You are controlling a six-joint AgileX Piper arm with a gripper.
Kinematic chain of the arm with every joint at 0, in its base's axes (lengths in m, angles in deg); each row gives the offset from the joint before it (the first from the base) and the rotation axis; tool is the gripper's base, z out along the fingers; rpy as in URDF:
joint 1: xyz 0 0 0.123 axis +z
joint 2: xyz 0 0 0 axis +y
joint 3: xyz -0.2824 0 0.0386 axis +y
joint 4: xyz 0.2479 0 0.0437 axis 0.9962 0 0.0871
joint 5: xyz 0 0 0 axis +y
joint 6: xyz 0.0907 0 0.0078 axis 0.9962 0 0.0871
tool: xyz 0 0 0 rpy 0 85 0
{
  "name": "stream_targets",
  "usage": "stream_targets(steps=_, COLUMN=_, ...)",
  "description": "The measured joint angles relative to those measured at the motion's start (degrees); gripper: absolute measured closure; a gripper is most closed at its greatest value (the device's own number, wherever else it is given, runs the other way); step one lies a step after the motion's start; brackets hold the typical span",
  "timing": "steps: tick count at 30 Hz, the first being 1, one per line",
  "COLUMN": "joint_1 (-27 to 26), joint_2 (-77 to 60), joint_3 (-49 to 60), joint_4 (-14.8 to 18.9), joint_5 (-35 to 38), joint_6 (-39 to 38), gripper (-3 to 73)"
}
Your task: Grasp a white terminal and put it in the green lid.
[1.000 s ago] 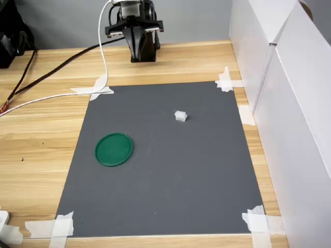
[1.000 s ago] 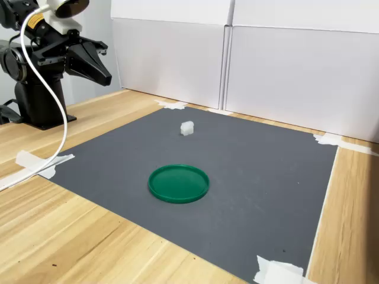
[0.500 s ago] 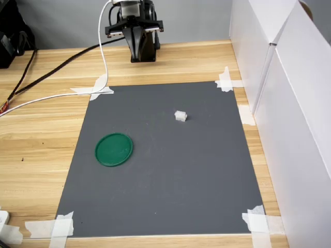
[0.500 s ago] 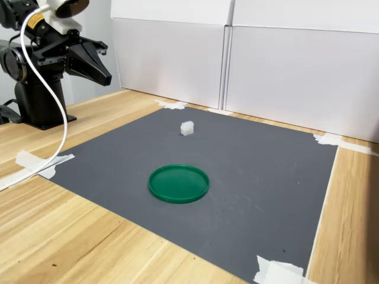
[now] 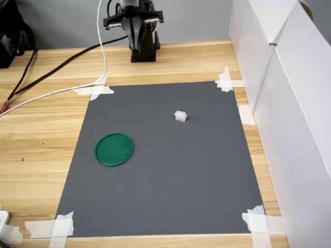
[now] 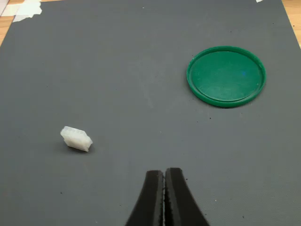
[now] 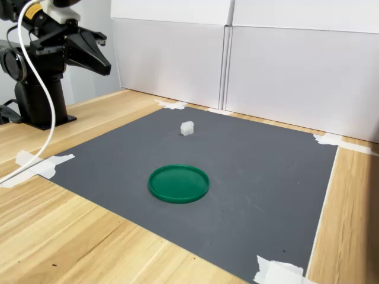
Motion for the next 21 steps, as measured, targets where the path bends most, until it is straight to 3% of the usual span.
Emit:
stream_targets(steps=10, joint_1=0.0, joint_2=14.99, joint_3=-8.72, joint_4=0.35, joint_5=1.92, joint_6=-1.15, gripper=71.0)
stream_targets(steps=18, joint_1=0.0, joint_2=24.87, joint_3=-15.23, joint_4=6.94, joint_5=1.97, joint_6=-14.48, gripper=71.0)
stream_targets(steps=21, joint_1=0.0, joint_2=27.4, joint_3=-17.44, joint_4=7.81, joint_5=2.43, joint_6=-17.83, gripper=71.0)
